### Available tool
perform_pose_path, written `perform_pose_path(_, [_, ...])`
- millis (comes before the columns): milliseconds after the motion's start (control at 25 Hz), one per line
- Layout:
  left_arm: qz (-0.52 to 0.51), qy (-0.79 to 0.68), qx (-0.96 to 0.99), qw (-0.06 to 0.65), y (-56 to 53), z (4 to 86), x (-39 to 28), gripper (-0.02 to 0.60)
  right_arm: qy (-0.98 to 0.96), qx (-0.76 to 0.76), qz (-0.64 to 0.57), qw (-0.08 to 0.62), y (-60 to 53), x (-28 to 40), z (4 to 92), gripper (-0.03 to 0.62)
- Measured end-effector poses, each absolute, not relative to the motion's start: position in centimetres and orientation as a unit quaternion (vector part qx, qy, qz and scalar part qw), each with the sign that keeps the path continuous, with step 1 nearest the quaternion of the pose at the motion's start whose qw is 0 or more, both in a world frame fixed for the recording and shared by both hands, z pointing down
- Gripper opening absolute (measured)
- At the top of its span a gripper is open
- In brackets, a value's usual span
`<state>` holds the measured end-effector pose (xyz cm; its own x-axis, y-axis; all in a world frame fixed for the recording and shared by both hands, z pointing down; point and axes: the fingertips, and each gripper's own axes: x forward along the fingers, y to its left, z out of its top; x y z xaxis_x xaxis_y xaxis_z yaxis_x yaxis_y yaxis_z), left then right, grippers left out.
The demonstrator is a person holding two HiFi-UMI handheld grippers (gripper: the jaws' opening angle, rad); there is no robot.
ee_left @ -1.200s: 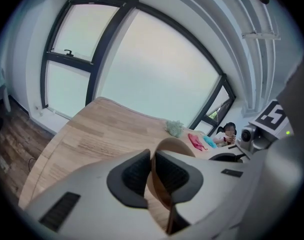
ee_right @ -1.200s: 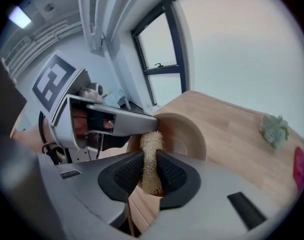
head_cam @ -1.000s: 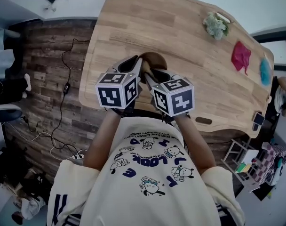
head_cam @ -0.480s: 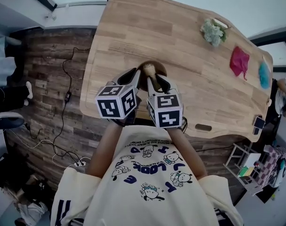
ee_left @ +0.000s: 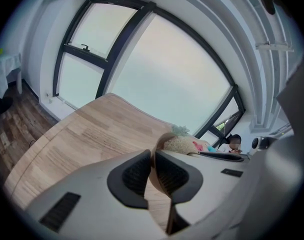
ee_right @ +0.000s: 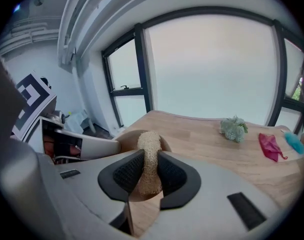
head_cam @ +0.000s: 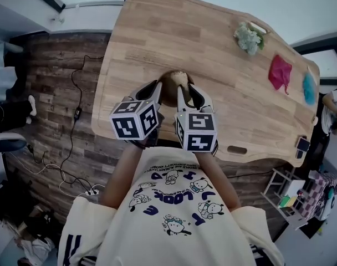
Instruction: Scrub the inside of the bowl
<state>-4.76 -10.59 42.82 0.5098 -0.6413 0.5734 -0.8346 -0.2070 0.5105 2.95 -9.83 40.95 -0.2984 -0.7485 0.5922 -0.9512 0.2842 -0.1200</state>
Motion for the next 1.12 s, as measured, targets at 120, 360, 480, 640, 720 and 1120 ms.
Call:
perform_pose_path(120, [0.113, -0.48, 0.765, 0.415, -10.7, 43.0, -5.0, 0.055, -0.765, 0.564, 0.231, 0.206, -9.9, 3.1, 40.8, 0.08])
perform_pose_path(360, [0.108, -0.467, 0.774, 0.413, -10.6, 42.7, -4.5, 0.057, -0.769, 0.549, 0.231, 0.231, -9.8, 2.5, 41.8, 0.08])
perform_pose_path(480, [0.119, -0.463, 0.78, 0.404, -10.7, 42.6, -4.1, 0.06, -0.775, 0.532, 0.228, 0.254, -9.7, 1.9, 42.4, 0.08])
perform_pose_path(640, [0.122, -0.458, 0.786, 0.398, -11.0, 42.3, -4.0, 0.064, -0.798, 0.493, 0.204, 0.28, -9.4, 0.3, 42.3, 0.08])
perform_pose_path(720, [0.126, -0.456, 0.789, 0.391, -11.1, 42.1, -4.1, 0.064, -0.814, 0.464, 0.181, 0.3, -9.1, -0.7, 42.4, 0.08])
perform_pose_path(1120, [0.117, -0.453, 0.792, 0.393, -11.3, 41.8, -4.9, 0.063, -0.863, 0.366, 0.161, 0.31, -7.9, -2.3, 42.1, 0.078])
